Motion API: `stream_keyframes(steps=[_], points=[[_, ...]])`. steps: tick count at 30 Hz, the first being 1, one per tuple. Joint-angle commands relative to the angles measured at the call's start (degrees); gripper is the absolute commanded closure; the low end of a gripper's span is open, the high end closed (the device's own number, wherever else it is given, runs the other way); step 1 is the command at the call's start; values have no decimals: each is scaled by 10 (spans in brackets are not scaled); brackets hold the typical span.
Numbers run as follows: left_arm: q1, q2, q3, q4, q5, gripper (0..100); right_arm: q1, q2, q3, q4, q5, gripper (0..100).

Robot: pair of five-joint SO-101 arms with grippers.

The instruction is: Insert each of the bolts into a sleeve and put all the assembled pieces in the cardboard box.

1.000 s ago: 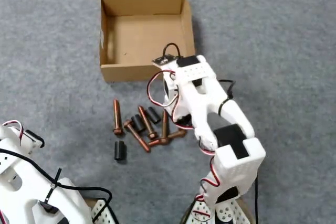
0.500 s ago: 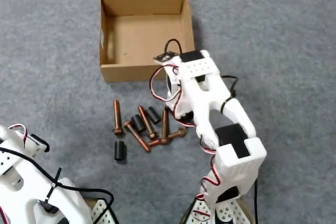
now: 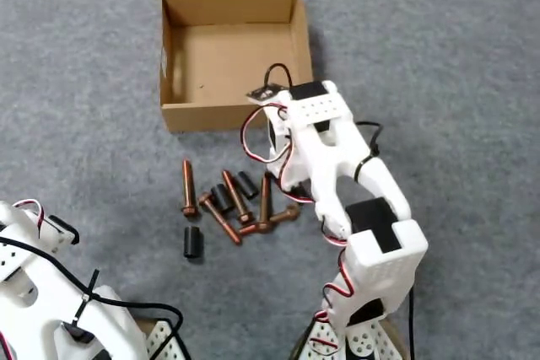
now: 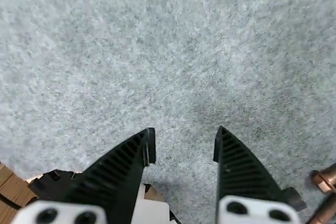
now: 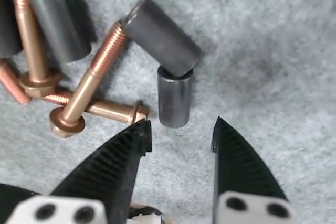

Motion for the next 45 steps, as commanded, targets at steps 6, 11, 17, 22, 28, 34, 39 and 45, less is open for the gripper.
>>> stream_keyframes(steps=[6,11,17,22,28,34,39,45], points=[[-5,1,0,-8,0,805,-3,57,-20,-55,4,797],[-5,1,0,-8,0,805,0,113,-35,-63,4,797],[-4,1,0,-8,1,806,-4,140,-36,-67,1,903],[-2,1,0,-8,1,807,-1,144,-34,-62,0,993],[-2,1,0,-8,-2,807,0,140,-55,-29,-19,997],[19,1,-13,3,2,807,7,95,-151,73,-37,997],[140,7,-95,90,41,807,65,-28,-256,142,-39,997],[377,7,-210,144,201,807,155,-193,-300,149,-76,997]])
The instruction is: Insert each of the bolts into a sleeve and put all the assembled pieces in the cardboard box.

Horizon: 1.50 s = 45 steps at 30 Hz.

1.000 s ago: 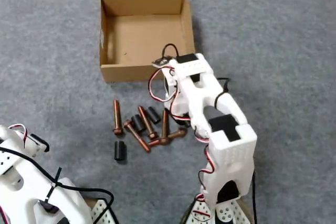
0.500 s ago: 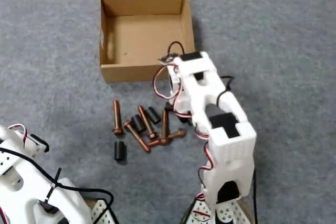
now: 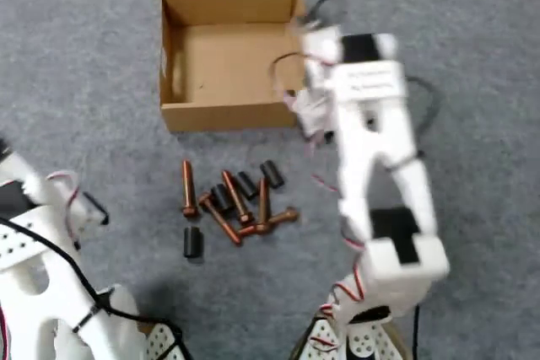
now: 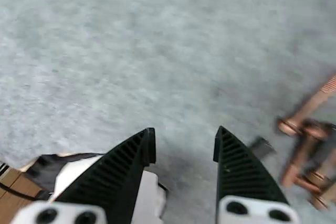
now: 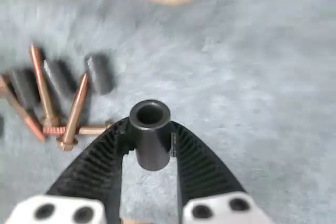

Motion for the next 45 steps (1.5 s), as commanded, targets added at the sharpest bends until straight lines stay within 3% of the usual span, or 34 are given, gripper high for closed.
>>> stream_keyframes(steps=[1,6,10,19,26,31,37,45], points=[[166,2,-83,25,103,807,52,-112,-28,10,-18,997],[357,29,-113,24,247,804,100,-189,7,10,-18,997],[434,144,-120,11,280,803,142,-217,69,-9,-18,997],[451,428,-274,1,347,805,233,-241,253,-161,-14,997],[451,577,-345,0,349,807,260,-269,330,-220,-13,997],[449,625,-379,4,349,811,261,-273,345,-235,-13,997],[415,644,-383,-1,346,930,261,-272,342,-235,-13,997],[425,655,-379,-24,346,932,257,-272,344,-235,-13,997]])
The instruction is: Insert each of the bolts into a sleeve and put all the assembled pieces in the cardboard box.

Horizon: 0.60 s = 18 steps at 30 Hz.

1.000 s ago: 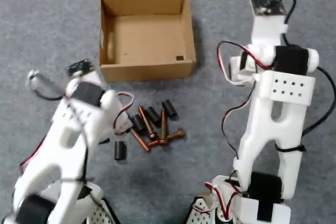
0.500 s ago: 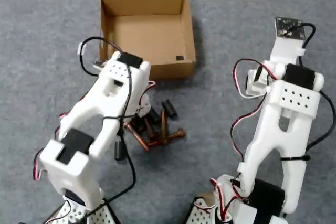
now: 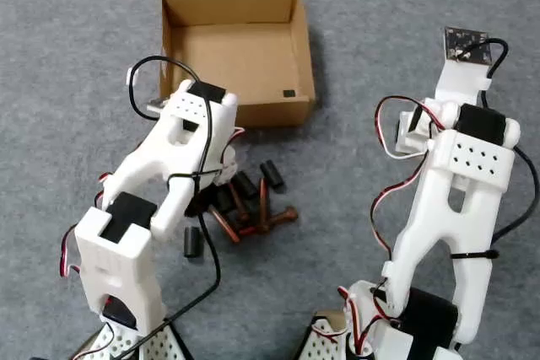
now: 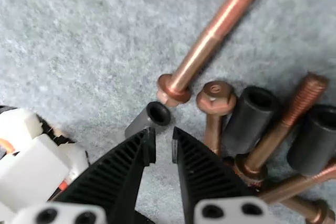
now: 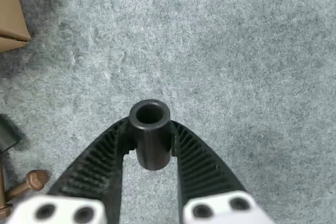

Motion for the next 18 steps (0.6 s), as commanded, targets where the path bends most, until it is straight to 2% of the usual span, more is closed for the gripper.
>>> stream_keyframes(steps=[1,5,13,18], points=[[15,-6,-23,-11,4,932,7,-25,-1,-12,-1,997],[40,-10,-21,-12,4,932,9,-23,0,-11,-1,997],[43,-7,-15,-14,3,930,9,-22,0,-12,-1,997],[41,-10,29,-41,4,863,9,-22,0,-12,-1,997]])
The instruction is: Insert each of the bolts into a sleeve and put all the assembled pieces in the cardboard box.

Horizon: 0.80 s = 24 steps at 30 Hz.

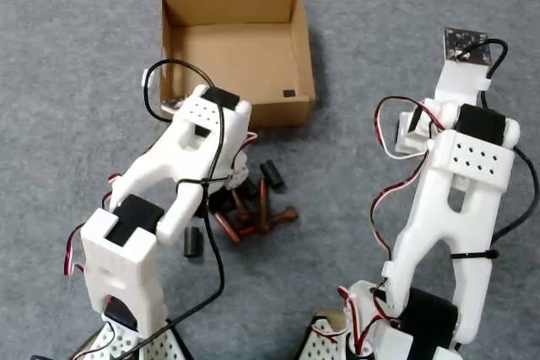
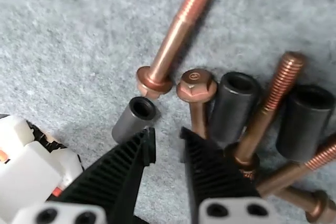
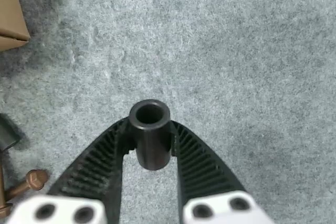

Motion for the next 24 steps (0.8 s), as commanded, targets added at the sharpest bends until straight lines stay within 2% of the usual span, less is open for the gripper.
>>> stream_keyframes(steps=[1,10,24], points=[[7,-10,18,-21,4,854,9,-22,-2,-12,-1,997],[-16,-5,26,-55,5,853,9,-22,-2,-13,-1,997],[-21,-5,151,-198,6,853,7,-22,-4,-13,-1,997]])
